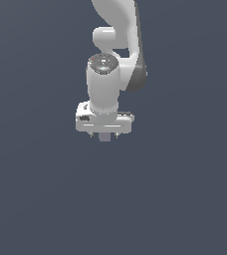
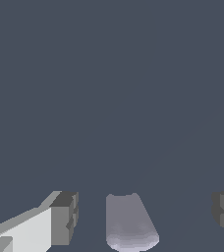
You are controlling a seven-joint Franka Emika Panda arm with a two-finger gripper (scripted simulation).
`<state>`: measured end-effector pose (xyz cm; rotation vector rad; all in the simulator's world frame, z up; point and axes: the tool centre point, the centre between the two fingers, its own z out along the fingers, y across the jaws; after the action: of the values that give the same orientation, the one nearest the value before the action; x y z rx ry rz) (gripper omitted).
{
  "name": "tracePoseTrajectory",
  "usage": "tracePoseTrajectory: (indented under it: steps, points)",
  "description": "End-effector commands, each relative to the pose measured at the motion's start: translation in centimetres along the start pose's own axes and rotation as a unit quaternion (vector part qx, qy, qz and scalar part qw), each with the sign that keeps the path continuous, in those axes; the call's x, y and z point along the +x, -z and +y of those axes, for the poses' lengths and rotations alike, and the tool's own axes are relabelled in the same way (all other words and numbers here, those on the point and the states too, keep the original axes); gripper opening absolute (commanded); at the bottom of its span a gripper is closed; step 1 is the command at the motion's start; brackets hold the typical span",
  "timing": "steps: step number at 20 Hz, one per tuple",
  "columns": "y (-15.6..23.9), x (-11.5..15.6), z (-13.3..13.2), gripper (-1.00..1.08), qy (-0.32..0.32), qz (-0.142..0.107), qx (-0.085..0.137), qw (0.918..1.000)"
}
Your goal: Pick up the object and move it to a goal position.
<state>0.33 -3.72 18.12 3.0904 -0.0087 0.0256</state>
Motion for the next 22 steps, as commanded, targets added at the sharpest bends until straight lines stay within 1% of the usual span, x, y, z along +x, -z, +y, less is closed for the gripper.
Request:
tracePoseTrajectory:
  steps: [1, 13, 17, 22]
  points:
    - [0.0, 0.0, 0.0, 1.00, 0.000, 0.000, 0.000, 1.0000]
    - [1.1, 0.5, 0.8, 1.00, 0.019, 0.008, -0.006, 0.9998]
    - [1.0, 0.4, 0.8, 1.00, 0.010, 0.008, -0.005, 0.9999]
    - [0.8, 0.1, 0.7, 1.00, -0.017, 0.007, -0.004, 0.9998]
